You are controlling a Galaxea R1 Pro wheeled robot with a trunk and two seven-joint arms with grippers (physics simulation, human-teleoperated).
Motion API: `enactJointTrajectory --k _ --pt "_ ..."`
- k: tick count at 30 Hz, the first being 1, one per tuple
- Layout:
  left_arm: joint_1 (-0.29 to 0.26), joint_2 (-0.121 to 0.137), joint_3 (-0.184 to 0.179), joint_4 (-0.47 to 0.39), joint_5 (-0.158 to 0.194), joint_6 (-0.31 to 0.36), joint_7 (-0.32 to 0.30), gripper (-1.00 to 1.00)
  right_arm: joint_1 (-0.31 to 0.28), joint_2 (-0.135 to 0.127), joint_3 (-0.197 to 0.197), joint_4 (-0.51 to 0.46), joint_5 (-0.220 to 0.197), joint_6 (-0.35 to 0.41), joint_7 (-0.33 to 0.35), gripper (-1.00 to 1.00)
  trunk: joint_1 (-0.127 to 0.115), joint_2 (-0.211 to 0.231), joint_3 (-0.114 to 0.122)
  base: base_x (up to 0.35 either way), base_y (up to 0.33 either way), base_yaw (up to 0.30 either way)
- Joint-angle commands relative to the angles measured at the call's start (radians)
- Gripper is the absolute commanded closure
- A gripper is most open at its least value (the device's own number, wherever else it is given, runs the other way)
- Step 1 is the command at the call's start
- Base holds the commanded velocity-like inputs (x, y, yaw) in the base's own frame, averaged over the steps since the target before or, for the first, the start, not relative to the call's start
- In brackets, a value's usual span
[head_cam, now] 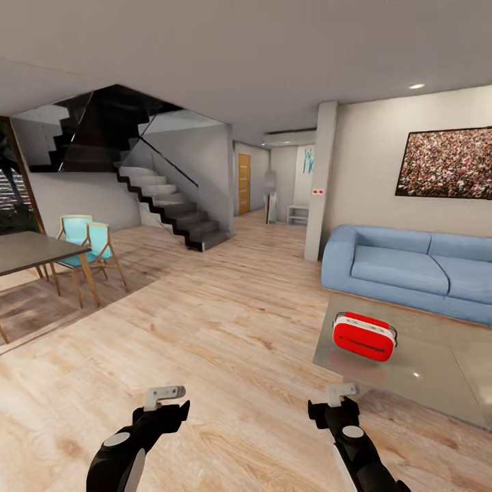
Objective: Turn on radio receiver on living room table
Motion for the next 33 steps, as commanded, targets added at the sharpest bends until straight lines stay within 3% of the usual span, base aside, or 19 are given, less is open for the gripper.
enactJointTrajectory --k 1,33 --pt "0.0 0.0 0.0 -0.001 0.0 0.0 0.0 -1.0 0.0 0.0 0.0 0.0 0.0 0.0 0.0 -1.0 0.0 0.0 0.0 0.03 0.056 -0.3" --pt "-0.001 0.001 0.015 -0.003 0.003 0.004 -0.003 -1.0 0.0 0.0 -0.002 0.0 0.0 -0.007 0.0 -1.0 0.0 0.0 0.0 0.259 0.211 -0.3"
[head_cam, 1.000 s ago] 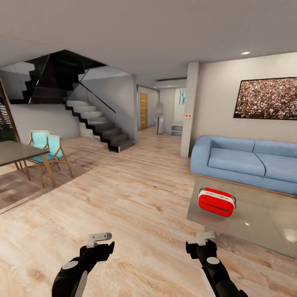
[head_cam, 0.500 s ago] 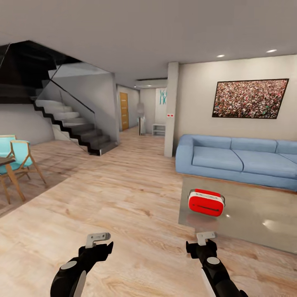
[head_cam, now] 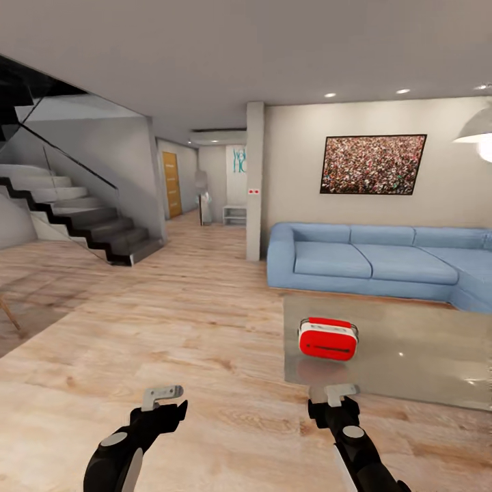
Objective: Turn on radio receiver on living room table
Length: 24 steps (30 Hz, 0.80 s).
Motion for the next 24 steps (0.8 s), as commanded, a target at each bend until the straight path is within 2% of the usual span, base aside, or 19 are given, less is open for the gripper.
enactJointTrajectory --k 1,24 --pt "0.0 0.0 0.0 0.0 0.0 0.0 -0.001 -1.0 0.0 0.0 0.0 0.0 0.0 0.0 0.0 -1.0 0.0 0.0 0.0 0.259 0.257 -0.3" --pt "0.0 0.0 0.0 0.002 -0.001 0.0 0.0 -1.0 0.0 0.0 0.0 0.0 0.0 -0.001 0.0 -1.0 0.0 0.0 0.0 0.243 0.259 -0.3"
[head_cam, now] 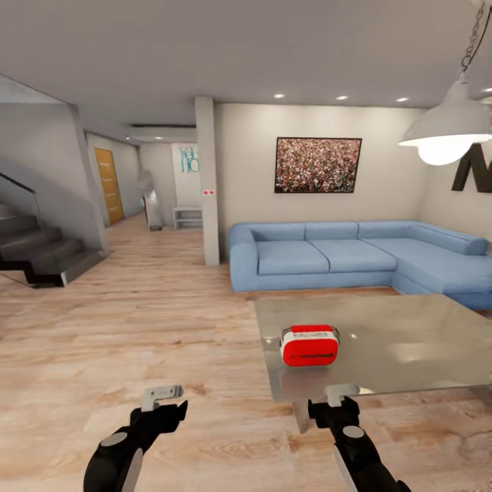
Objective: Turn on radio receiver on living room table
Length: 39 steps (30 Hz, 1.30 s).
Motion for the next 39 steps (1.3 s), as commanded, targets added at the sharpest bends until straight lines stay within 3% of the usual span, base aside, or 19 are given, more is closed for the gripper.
enactJointTrajectory --k 1,15,19,21,23,26,39 --pt "0.0 0.0 0.0 0.0 0.0 0.0 0.0 -1.0 0.0 0.0 0.0 0.0 0.0 0.0 0.0 -1.0 0.0 0.0 0.0 0.242 0.254 -0.3" --pt "0.0 0.0 0.0 0.005 -0.001 0.0 -0.004 -1.0 0.0 0.0 -0.021 -0.013 0.002 -0.001 -0.001 -1.0 0.0 0.0 0.0 0.242 0.254 -0.3" --pt "0.0 0.0 0.0 0.006 -0.001 0.0 -0.004 -1.0 0.0 0.0 -0.086 -0.1 0.002 0.018 0.0 -1.0 0.0 0.0 0.0 0.242 0.253 -0.3" --pt "0.0 0.0 0.0 0.006 -0.002 0.0 -0.005 -1.0 0.0 0.0 -0.105 -0.173 0.002 0.062 0.002 -1.0 0.0 0.0 0.0 0.244 0.25 -0.3" --pt "0.0 0.0 0.0 0.006 -0.001 0.0 -0.005 -1.0 0.0 0.0 -0.11 -0.243 0.001 0.161 0.004 -1.0 0.0 0.0 0.0 0.248 0.246 -0.3" --pt "0.0 0.0 0.0 0.005 0.0 0.0 -0.005 -1.0 0.0 0.001 -0.109 -0.271 0.0 0.208 0.006 -1.0 0.0 0.0 0.0 0.251 0.243 -0.298" --pt "0.0 0.0 0.0 0.006 -0.001 0.0 -0.007 -1.0 0.004 0.004 -0.11 -0.273 -0.004 0.232 0.005 -1.0 0.0 0.0 0.0 0.203 0.278 -0.274"
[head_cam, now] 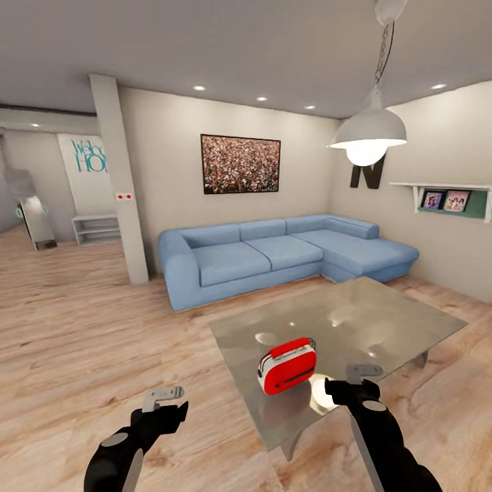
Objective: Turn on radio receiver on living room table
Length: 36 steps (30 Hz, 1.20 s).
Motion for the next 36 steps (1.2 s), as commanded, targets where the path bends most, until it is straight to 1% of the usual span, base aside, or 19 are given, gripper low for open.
enactJointTrajectory --k 1,7,36 --pt "0.0 0.0 0.0 0.0 0.0 0.0 0.0 -1.0 0.0 0.0 0.0 0.001 0.0 0.0 0.0 -1.0 0.0 0.0 0.0 0.153 0.304 -0.244" --pt "0.001 0.0 0.0 0.0 0.004 0.0 -0.001 -1.0 0.0 0.0 -0.001 0.003 -0.002 0.0 0.0 -1.0 0.0 0.0 0.0 0.071 0.316 -0.243" --pt "0.0 0.0 0.0 0.0 0.004 0.003 -0.002 -1.0 0.0 0.0 -0.003 0.005 -0.002 0.0 0.0 -1.0 0.0 0.0 0.0 0.001 0.324 -0.258"
